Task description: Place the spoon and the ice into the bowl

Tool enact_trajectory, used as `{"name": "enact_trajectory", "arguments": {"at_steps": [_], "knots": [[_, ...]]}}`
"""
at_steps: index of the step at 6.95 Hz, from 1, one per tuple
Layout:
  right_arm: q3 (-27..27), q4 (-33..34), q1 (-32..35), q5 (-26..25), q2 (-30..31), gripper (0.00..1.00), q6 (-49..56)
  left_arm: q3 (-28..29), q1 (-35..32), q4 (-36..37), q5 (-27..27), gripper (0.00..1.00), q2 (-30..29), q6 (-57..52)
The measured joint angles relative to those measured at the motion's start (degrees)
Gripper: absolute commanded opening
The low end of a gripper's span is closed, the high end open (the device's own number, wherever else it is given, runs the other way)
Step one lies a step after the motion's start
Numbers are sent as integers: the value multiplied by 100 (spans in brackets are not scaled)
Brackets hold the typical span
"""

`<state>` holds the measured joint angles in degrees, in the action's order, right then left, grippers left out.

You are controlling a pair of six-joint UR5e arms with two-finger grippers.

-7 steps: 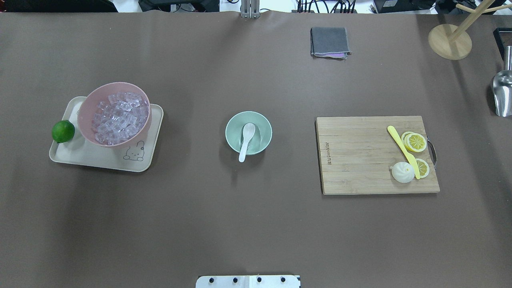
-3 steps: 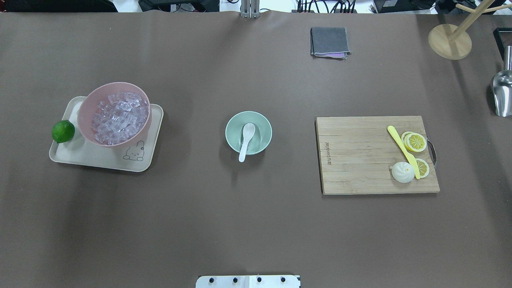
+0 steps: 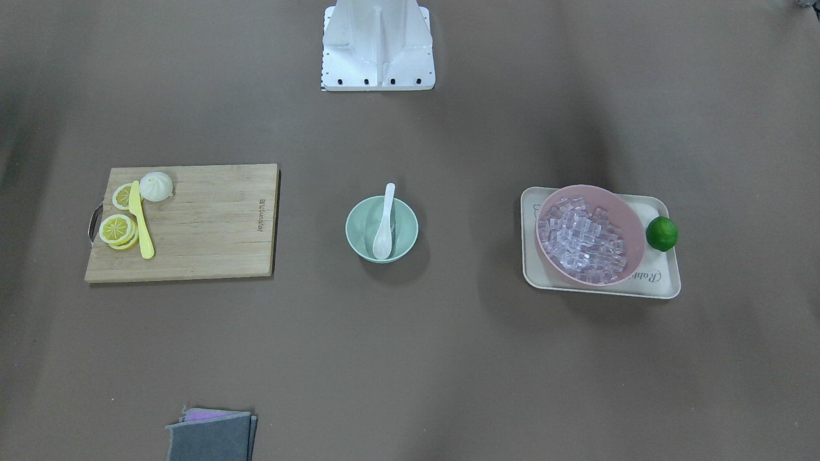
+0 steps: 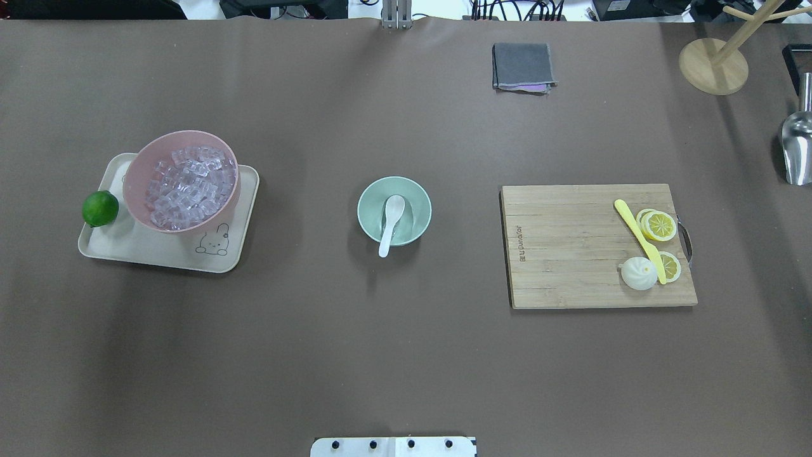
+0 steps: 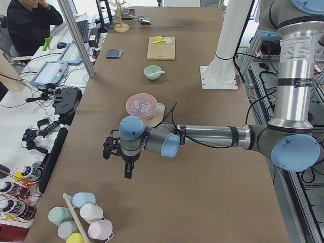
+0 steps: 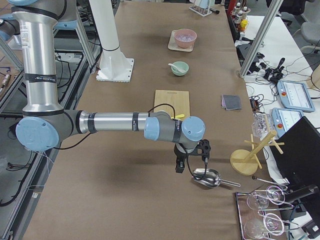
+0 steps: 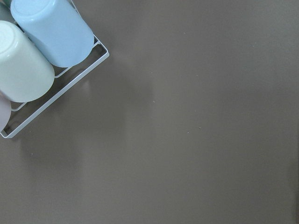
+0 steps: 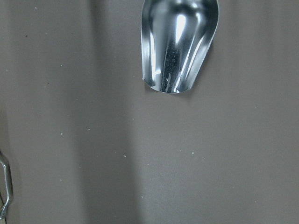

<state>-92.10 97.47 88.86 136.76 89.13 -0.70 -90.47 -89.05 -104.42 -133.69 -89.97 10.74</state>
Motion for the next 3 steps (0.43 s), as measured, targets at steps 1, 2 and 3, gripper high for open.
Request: {"name": "enact_trajectory", "arguments": {"at_steps": [1,2,3], "knots": [[0,0,0,0,0,100,0,4,1,0,1,98,-1,4],[-3,0,0,-2,-11,100,-2,8,0,2,-1,98,-1,4],[-6,0,0,-4,-29,100,-6,13,-1,6,-3,98,5,1]]}}
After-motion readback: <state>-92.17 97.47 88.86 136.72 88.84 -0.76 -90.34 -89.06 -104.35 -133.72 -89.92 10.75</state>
